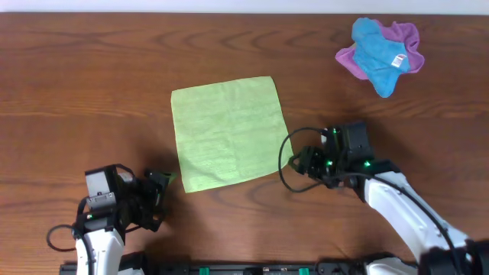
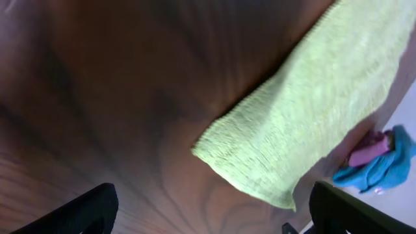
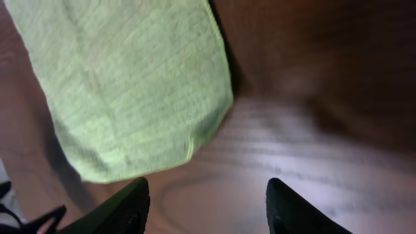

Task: Fold the cloth
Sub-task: 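Move both grippers to the towel's near corners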

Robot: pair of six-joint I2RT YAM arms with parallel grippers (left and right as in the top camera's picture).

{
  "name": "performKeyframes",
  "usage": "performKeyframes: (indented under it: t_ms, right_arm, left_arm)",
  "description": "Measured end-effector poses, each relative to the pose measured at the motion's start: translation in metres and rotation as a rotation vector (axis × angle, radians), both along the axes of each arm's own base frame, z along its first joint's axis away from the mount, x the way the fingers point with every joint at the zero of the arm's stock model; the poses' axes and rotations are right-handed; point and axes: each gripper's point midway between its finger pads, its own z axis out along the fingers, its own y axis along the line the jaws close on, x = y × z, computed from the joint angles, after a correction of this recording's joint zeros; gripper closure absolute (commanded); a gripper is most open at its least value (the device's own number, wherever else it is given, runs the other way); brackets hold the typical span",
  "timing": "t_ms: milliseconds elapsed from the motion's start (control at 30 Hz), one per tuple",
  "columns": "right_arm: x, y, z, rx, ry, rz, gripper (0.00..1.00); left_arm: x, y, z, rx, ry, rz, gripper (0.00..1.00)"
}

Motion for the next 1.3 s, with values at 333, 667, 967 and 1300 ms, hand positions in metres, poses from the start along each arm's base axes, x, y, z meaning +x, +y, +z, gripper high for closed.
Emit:
performKeyframes:
  t_ms: [333,667,967,1300]
  right_arm:
    - [0.017,0.007,-0.026,0.042,0.045,-0.052,0.46]
    - [0.027,0.014,-0.032,0.092,0.049,-0.08,0.48]
    - [0.029,0.019,-0.036,0.128,0.068,-0.096,0.59]
    - [0.027,0.019,-0.039,0.131,0.086,-0.101,0.73]
  left_arm:
    - [0.005,0.0,-0.005,-0.043,0.014,0.077,0.05]
    - [0.003,0.0,-0.012,-0.08,0.086,0.129,0.05]
    - [0.022,-0.008,-0.018,-0.069,0.035,0.065,0.04]
    - [0.032,-0.03,-0.019,-0.098,0.014,-0.019,0.05]
